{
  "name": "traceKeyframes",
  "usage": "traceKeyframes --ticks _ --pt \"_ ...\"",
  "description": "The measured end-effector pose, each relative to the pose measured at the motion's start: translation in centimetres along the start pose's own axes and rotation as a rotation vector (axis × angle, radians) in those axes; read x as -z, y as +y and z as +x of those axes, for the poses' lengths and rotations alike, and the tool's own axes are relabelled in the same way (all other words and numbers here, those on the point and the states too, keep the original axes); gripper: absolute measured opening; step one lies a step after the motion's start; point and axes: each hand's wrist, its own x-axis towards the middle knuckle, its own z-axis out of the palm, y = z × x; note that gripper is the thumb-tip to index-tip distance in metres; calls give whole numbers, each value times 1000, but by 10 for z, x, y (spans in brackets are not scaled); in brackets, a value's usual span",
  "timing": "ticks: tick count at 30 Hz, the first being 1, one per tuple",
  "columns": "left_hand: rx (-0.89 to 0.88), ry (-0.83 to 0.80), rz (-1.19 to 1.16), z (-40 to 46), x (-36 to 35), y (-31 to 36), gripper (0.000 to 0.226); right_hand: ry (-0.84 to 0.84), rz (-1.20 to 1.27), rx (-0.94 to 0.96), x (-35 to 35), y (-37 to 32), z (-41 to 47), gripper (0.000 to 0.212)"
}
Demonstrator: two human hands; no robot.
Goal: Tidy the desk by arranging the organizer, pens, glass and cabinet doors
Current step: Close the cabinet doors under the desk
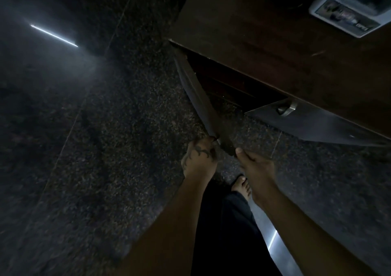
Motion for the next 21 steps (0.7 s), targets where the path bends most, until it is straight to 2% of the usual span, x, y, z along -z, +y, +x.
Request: traceKeyframes --ticks 4,5,8,9,11,14,16,21 --pt "14 -172 84 0 -6 -44 44 -127 -38 -13 -23 9 -14 15" --pt "17 -139 59 -2 -3 -52 45 -154 -57 -21 -29 13 -15 18" --pt "-38 57 -146 -22 14 -65 72 -214 -124 -14 -49 19 -21 22" --pt "-45 79 -192 -26 13 -72 75 -237 -150 -8 -55 19 -23 23" --pt "19 28 -195 -31 6 -87 55 -290 -195 -2 -67 19 -27 25" --pt "2 101 -276 -32 -4 -104 32 -335 -245 24 -84 14 -31 25" --pt "0 89 -373 -33 -3 -107 27 -341 -299 52 -94 10 -33 23" --pt "58 246 -493 -26 6 -116 30 -384 -383 134 -118 4 -39 21"
